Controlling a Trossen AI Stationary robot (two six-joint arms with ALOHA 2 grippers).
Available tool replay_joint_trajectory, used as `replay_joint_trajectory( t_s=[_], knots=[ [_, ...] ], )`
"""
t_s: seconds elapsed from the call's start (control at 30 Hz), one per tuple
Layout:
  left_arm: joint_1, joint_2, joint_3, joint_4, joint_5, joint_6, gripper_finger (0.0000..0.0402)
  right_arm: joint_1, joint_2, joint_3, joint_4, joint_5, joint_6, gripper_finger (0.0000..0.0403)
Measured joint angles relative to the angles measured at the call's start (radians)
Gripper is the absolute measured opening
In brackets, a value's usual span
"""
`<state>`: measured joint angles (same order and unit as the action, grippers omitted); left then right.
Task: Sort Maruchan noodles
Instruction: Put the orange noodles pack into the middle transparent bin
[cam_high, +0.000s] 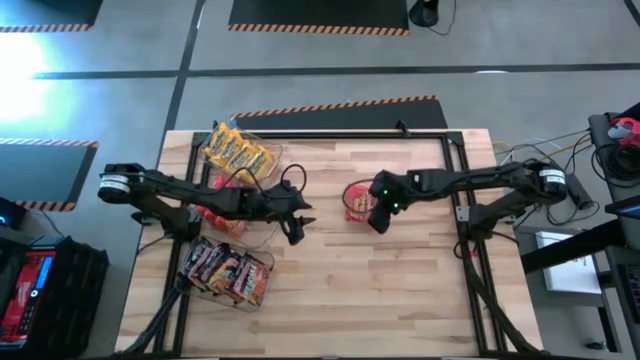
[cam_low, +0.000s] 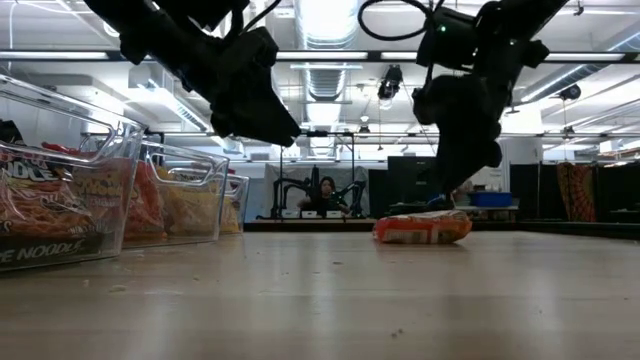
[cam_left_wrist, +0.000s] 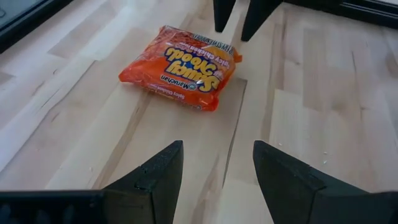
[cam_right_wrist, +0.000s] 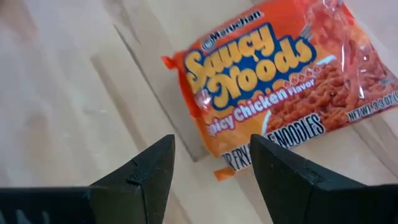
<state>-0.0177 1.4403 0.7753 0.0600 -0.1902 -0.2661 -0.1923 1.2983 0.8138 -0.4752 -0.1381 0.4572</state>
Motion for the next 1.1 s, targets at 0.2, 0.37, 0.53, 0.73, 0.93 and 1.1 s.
replay_joint_trajectory(
  t_s=[0.2, 0.37, 0.53, 0.73, 0.93, 1.1],
  knots=[
    [0.000, 0.000, 0.000, 0.001, 0.002, 0.011, 0.0178, 0.034, 0.067, -0.001, -0.001, 0.103, -0.025, 0.0183],
    [0.000, 0.000, 0.000, 0.005, 0.002, 0.011, 0.0178, 0.033, 0.119, -0.003, 0.000, 0.121, -0.062, 0.0163],
    [0.000, 0.000, 0.000, 0.034, 0.002, 0.011, 0.0178, 0.033, 0.153, -0.005, -0.006, 0.140, -0.074, 0.0143],
    [0.018, 0.000, 0.000, 0.116, -0.001, -0.069, 0.0178, 0.033, 0.156, -0.009, -0.005, 0.141, -0.071, 0.0123],
    [0.082, 0.086, 0.001, 0.178, 0.042, -0.246, 0.0178, 0.033, 0.164, -0.015, 0.016, 0.142, -0.078, 0.0108],
    [0.125, 0.219, 0.054, 0.221, 0.194, -0.319, 0.0178, 0.033, 0.185, -0.016, 0.021, 0.155, -0.107, 0.0097]
  ],
)
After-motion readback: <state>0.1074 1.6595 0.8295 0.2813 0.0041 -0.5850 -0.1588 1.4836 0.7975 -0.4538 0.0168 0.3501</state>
